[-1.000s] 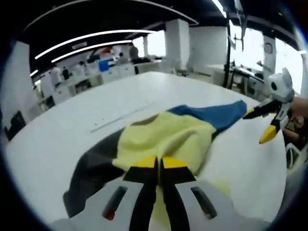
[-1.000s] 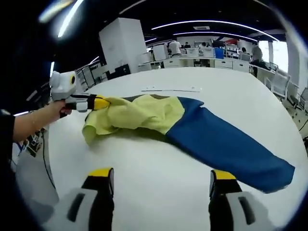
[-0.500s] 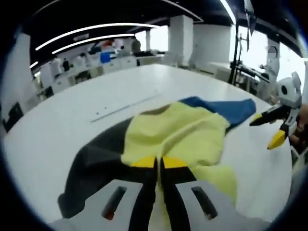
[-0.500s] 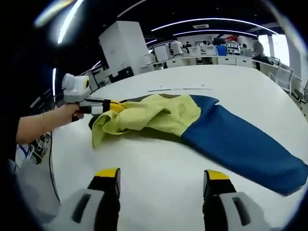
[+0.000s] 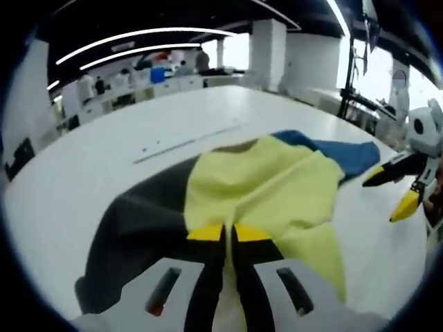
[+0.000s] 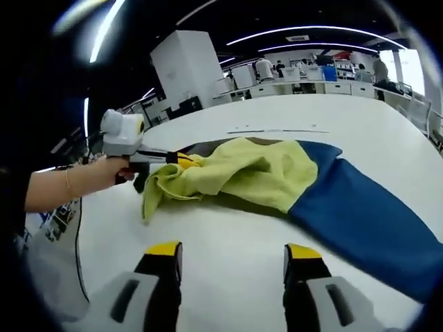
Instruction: Fold the garment on the visible template until the final outline fits inside the template.
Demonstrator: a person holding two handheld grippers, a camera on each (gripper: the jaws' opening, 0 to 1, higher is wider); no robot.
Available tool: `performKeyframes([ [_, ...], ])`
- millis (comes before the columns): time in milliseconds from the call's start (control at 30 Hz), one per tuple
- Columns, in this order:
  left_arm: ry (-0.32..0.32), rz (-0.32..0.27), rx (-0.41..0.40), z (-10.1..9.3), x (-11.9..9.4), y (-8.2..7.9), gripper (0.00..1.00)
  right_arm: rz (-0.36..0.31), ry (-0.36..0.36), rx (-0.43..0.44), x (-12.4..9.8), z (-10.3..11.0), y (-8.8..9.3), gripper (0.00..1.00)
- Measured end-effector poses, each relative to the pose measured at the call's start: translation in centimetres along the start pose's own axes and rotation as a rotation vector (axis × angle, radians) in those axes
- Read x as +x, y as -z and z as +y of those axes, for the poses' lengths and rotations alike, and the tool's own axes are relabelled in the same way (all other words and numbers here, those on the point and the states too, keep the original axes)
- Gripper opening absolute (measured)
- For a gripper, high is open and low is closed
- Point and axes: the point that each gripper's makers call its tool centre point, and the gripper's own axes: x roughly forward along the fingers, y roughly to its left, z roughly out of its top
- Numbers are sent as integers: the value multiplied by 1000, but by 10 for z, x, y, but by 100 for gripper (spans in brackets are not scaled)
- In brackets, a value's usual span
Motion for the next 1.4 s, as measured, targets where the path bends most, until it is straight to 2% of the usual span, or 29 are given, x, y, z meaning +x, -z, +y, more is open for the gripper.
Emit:
performKeyframes([
  [367,3,-1,15,3,3,2,3,-6,-15,16,20,10,-11,49],
  [600,-12,-9,7,7,-6,-2,9,-4,-34,16,31,17,-18,48],
  [900,-42,-50,-1,13,-41,-10,15,-7,-56,44,53,29,-25,39],
  [1000,-39,-79,-35,8,-56,-10,16,-2,-64,34,62,35,-28,38],
  [1167,-33,-83,-57,-4,-70,0,17,13,-78,28,72,39,-28,37],
  [1200,-38,-99,-60,-6,-73,0,17,17,-76,30,74,39,-27,37],
  [1400,-52,-151,-166,-17,-89,5,20,17,-87,56,78,45,-27,35],
])
